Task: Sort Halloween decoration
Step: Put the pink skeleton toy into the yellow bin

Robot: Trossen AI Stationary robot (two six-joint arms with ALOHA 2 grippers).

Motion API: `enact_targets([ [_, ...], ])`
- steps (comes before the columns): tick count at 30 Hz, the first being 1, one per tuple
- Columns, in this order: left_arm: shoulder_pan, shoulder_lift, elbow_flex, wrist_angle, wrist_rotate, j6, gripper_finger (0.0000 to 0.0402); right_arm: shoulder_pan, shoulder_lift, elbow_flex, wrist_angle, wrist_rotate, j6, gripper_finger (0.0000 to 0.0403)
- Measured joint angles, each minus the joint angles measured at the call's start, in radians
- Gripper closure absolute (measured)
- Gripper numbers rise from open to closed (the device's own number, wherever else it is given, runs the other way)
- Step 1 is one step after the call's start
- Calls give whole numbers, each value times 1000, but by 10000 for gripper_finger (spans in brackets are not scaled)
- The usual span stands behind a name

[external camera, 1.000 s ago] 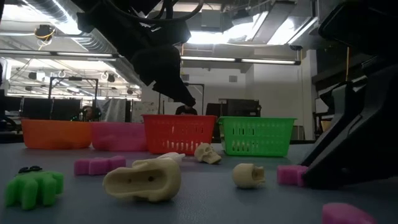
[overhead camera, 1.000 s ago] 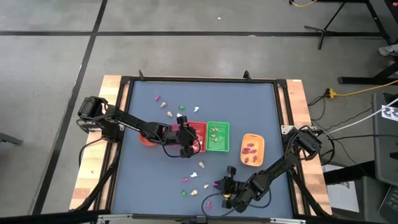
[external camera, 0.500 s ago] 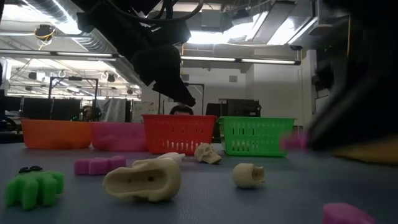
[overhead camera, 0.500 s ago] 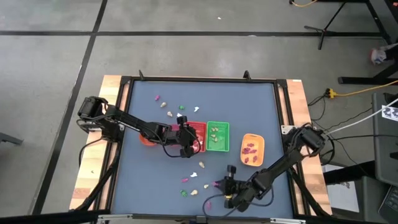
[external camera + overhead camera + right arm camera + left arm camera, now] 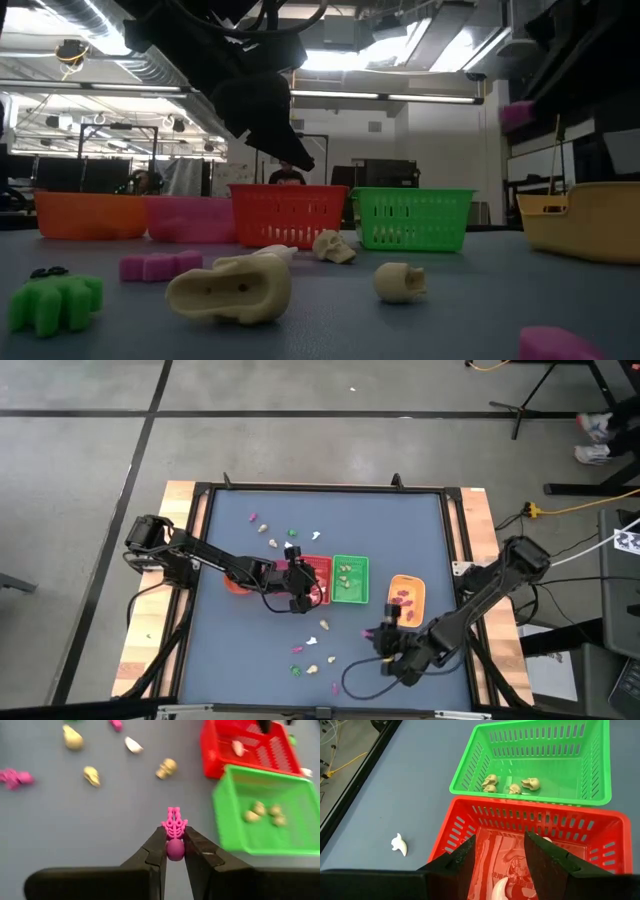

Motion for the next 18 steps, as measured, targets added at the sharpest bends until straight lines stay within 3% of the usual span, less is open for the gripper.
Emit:
enact_targets([
  [9, 0, 0, 0, 0, 0, 0, 250, 0, -126, 1, -329, -1, 3, 349],
  [18, 0, 0, 0, 0, 0, 0, 250, 0, -146, 1, -605, -74, 8, 349],
])
